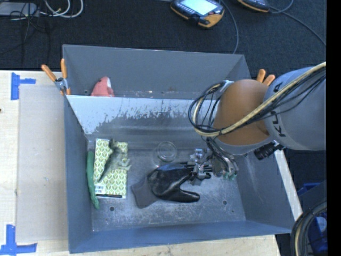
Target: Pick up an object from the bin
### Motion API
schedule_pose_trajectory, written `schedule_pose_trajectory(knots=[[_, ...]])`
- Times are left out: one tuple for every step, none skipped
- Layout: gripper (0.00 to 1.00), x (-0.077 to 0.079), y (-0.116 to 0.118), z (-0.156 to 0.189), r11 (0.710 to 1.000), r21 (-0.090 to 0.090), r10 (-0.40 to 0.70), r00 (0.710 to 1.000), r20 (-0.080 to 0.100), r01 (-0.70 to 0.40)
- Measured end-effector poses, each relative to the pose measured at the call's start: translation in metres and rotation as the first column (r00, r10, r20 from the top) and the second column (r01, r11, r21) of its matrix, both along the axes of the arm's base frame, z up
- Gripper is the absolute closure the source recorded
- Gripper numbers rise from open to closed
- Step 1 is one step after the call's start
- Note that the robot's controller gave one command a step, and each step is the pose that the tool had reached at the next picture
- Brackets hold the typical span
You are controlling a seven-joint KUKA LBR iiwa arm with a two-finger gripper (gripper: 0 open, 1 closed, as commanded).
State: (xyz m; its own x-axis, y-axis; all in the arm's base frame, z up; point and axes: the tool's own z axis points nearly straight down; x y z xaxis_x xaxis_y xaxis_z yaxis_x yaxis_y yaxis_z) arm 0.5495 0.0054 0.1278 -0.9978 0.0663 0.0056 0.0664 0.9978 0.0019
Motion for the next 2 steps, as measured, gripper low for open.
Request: schedule_pose_trajectory(knots=[[1.0, 0.0004, -0.0001, 0.009, 1.0, 0.0, 0.0, 1.0, 0.002, 0.0], [1.0, 0.0007, -0.0001, 0.0129, 1.0, 0.0, 0.0, 1.0, 0.003, 0.0]])
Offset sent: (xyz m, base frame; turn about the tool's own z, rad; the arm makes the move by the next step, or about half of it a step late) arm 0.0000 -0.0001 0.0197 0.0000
